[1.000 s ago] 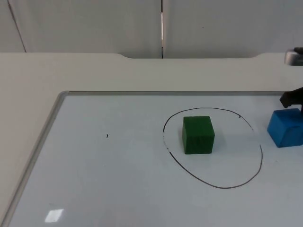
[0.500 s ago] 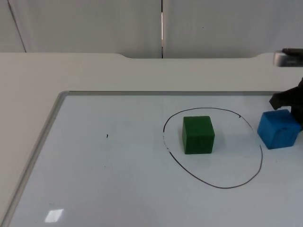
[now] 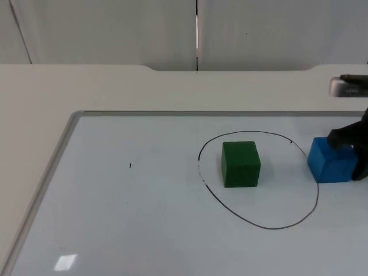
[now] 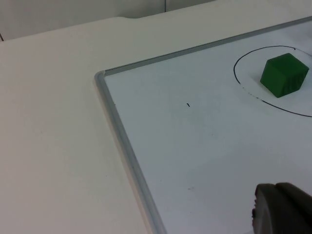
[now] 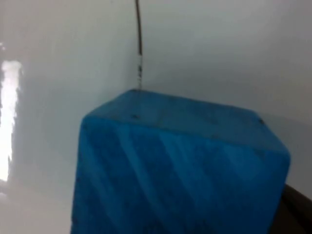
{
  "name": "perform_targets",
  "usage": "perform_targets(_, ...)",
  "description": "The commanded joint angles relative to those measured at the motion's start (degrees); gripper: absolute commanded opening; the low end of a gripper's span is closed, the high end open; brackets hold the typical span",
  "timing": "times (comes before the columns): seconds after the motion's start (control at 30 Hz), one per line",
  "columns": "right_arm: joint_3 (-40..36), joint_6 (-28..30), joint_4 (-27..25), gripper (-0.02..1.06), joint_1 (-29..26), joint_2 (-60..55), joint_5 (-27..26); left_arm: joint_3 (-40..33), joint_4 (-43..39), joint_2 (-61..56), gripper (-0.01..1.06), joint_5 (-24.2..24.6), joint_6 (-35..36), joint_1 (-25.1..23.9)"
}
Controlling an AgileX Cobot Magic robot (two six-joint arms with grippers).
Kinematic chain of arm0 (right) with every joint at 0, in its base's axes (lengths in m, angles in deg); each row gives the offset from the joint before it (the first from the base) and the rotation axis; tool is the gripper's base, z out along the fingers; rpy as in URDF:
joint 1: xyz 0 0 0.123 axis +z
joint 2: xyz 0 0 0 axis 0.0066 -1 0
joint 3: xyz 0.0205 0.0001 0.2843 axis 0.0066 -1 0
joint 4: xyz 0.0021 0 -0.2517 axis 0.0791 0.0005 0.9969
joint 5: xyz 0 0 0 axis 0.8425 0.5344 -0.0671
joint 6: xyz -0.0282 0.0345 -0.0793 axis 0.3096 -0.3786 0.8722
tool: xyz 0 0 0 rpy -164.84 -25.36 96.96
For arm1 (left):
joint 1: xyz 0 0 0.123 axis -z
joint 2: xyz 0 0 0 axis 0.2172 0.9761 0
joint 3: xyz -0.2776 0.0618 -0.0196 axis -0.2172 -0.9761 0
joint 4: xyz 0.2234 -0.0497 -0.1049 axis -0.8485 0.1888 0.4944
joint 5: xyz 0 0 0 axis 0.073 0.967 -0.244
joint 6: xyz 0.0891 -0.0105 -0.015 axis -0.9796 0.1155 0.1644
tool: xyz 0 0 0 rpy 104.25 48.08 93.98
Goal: Push the two cubes into the marked area.
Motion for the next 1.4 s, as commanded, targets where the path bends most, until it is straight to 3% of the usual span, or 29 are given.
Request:
perform_targets(0.0, -1.88, 0.01, -0.35, 0.00, 0.36, 0.23, -1.66, -0.29, -0.25, -0.27, 0.00, 0.17, 0.00, -0.17)
perform_targets(0.3, -2.63, 0.38, -4.59, 0.00, 2.34, 0.23, -3.69, -0.29, -0.25, -0.27, 0.00, 0.17, 0.00, -0.17)
perform_targets(0.57, -2.63, -0.93, -4.85, 0.00, 6.36, 0.23, -6.80, -0.29, -0.25, -0.27, 0.00, 0.17, 0.00, -0.17)
perform_targets(1.13, -2.51, -1.96, -6.45, 0.00, 6.36, 0.23, -7.67, -0.29, -0.25, -0.27, 0.00, 0.17, 0.00, -0.17)
perform_targets(1.37, -2.50, -1.83, -7.57, 0.00, 6.36, 0.23, -12.00, -0.29, -0.25, -0.27, 0.00, 0.17, 0.00, -0.17)
